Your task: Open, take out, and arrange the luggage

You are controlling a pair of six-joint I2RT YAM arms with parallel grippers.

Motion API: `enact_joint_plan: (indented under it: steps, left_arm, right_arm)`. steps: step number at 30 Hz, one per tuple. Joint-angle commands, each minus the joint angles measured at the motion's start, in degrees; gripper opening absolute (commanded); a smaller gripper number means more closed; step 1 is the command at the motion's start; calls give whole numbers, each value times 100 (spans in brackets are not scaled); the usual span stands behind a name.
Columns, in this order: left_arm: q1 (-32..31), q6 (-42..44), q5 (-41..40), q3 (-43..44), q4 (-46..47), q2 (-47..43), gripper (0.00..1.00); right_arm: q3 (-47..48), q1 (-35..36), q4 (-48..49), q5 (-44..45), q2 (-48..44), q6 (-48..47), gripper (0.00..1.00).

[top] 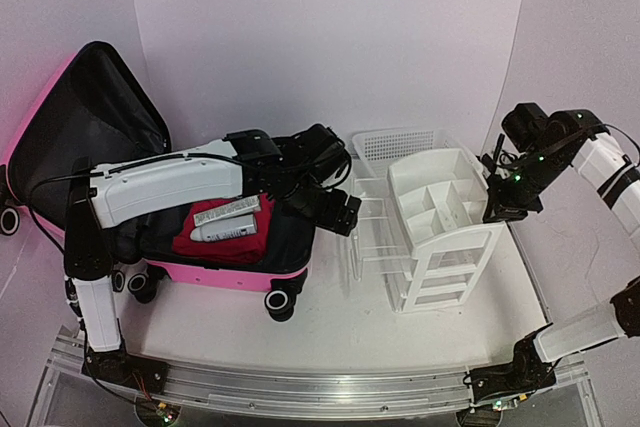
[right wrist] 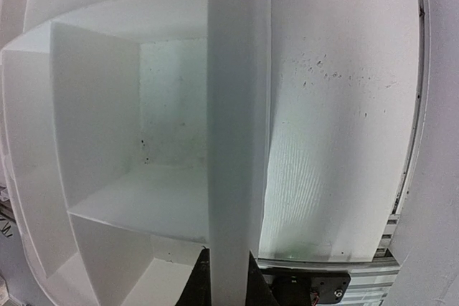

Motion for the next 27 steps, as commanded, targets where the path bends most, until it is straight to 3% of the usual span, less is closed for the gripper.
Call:
enact_joint_plan:
  steps: [1, 5, 9, 13, 16, 21, 27]
  left_arm:
    - [45, 473, 235, 42, -93, -686, 98]
    - [247, 1461, 525, -443, -105, -1371, 99]
    - [1248, 2419, 1389, -1583, -148, -2371, 99]
    - [1590, 4088, 721, -2695, -254, -2965, 99]
    - [1763, 5043, 152, -3126, -328, -2961, 99]
    - [2414, 5855, 146, -3246, -265, -2567, 96]
    - [2733, 6619, 147, -3507, 212, -2209, 80]
  right_arm:
    - [31, -11, 132, 140, -221, -100, 0]
    - [-8, -22, 137, 41, -254, -224, 0]
    - [-6, -14, 147, -95, -321, -370, 0]
    - [-76, -13, 197, -225, -353, -521, 0]
    - [-104, -12, 237, -280, -324, -600, 0]
    - [-156, -15, 288, -317, -292, -732, 0]
    - [-183, -15, 287, -259, -372, -831, 0]
